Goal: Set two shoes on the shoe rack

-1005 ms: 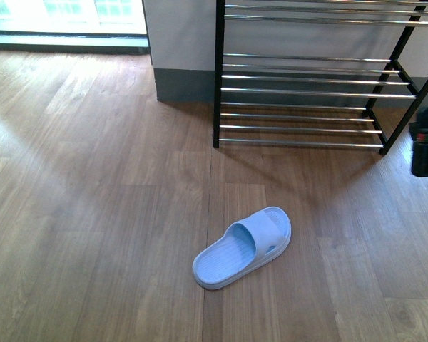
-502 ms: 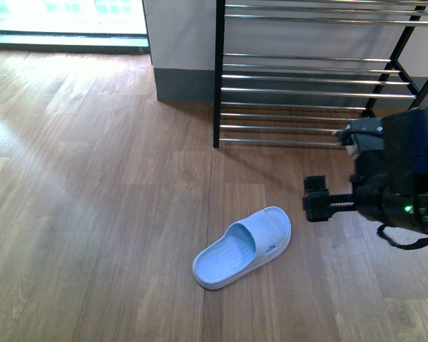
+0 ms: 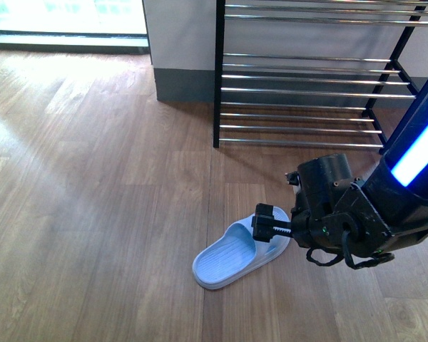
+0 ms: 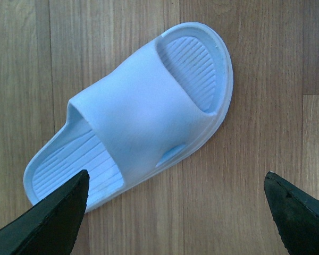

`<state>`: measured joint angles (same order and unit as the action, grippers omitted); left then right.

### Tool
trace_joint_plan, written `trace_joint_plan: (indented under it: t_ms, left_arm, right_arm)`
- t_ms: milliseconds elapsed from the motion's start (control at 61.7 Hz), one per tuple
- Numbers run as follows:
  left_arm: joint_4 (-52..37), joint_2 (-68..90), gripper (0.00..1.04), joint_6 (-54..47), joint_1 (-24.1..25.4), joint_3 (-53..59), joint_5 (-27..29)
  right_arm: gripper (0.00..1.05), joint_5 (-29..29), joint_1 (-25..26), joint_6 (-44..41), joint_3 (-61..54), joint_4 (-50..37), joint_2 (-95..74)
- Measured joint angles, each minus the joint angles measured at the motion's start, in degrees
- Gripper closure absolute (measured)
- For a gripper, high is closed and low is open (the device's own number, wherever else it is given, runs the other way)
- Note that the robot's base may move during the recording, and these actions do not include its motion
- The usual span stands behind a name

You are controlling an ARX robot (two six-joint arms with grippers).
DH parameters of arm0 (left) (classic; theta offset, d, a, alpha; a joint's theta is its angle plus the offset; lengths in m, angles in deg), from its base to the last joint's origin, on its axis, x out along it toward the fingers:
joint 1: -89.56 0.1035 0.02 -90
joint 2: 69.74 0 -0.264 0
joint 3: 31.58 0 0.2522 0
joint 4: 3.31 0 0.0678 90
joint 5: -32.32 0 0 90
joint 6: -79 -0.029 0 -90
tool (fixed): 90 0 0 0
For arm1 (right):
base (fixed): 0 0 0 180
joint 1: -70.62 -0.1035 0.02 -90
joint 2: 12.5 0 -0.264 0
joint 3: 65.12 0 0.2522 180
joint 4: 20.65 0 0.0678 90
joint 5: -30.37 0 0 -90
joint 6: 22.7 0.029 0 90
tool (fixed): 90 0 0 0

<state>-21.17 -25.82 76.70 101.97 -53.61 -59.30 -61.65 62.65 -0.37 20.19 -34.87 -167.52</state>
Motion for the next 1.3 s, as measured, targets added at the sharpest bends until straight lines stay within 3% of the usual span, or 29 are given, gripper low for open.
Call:
trace_joint_plan:
  t_ms: [194, 324, 486, 648, 842, 972, 1199, 1296]
  left_arm:
    - [0.0, 0.0, 1.02, 0.0, 0.0, 0.0, 0.0]
    - [0.0, 0.0, 1.02, 0.0, 0.0, 0.0, 0.0]
    - [0.0, 0.0, 1.02, 0.0, 0.0, 0.0, 0.0]
    - [0.0, 0.0, 1.02, 0.0, 0.0, 0.0, 0.0]
    - [0.0, 0.0, 1.02, 0.0, 0.0, 0.0, 0.0]
    - [0.0, 0.0, 1.02, 0.0, 0.0, 0.0, 0.0]
    - [0.0, 0.0, 1.02, 0.0, 0.0, 0.0, 0.0]
    - [0.0, 0.0, 1.02, 0.0, 0.0, 0.0, 0.0]
  right_arm:
    - [0.09, 1.0, -0.2, 2.7, 6.8, 4.8, -5.7]
    - [0.09, 6.0, -0.9, 4.7, 8.9, 6.3, -7.8]
    - [0.09, 8.1, -3.3, 5.3, 12.1, 6.4, -8.8]
    - [0.09, 1.3, -4.2, 0.7, 16.7, 7.2, -10.6]
    - [0.09, -11.1, -3.4, -11.0, 20.5, 9.2, -15.5]
    - [0.10, -11.6, -0.8, -15.1, 21.5, 9.1, -17.7]
    - [0.55, -10.8, 5.5, -20.5, 25.2, 7.9, -19.2]
    - [0.68, -11.4, 6.2, -21.6, 26.1, 8.2, -19.6]
